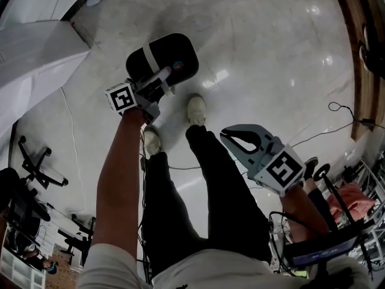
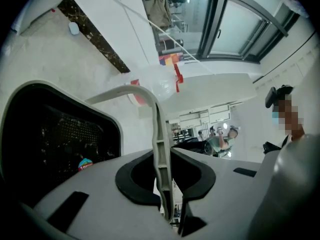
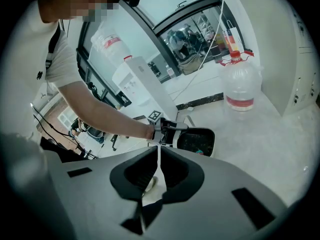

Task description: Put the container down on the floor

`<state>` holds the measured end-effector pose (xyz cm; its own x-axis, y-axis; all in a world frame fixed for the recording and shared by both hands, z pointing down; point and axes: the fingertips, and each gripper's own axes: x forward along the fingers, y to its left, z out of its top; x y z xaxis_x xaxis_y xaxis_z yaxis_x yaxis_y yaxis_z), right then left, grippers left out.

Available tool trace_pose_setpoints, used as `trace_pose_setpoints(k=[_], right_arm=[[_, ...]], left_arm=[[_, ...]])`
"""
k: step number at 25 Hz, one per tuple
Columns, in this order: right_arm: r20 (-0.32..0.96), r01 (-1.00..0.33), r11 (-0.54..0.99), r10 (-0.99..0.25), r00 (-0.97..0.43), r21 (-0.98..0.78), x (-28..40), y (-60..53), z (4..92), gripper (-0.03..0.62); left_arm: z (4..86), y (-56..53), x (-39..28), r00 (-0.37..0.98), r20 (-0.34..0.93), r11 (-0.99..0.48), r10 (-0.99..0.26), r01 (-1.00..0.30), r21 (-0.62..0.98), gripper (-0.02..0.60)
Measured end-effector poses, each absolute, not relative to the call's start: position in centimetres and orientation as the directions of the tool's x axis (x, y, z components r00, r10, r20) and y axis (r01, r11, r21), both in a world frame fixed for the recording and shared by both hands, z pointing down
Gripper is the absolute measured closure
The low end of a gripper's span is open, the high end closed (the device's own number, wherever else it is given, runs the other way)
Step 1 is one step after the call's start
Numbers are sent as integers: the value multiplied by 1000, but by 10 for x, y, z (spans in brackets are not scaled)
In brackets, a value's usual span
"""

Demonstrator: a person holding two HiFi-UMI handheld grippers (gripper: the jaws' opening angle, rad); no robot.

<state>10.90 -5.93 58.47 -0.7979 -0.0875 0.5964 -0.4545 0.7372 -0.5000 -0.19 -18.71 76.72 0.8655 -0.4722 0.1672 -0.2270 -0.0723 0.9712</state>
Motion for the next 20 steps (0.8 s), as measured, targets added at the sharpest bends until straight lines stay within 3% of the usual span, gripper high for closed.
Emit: trace_pose_setpoints(k=[10, 20], right_arm=[[593, -455, 732, -86, -800, -507, 108, -55, 585, 568], [580, -440, 738, -80, -811, -512, 103, -57, 586, 568]], left_arm=[[765, -191, -1, 859, 185, -43, -478, -233, 972, 516], [775, -181, -6, 856, 222, -20, -467, -261, 965, 441]])
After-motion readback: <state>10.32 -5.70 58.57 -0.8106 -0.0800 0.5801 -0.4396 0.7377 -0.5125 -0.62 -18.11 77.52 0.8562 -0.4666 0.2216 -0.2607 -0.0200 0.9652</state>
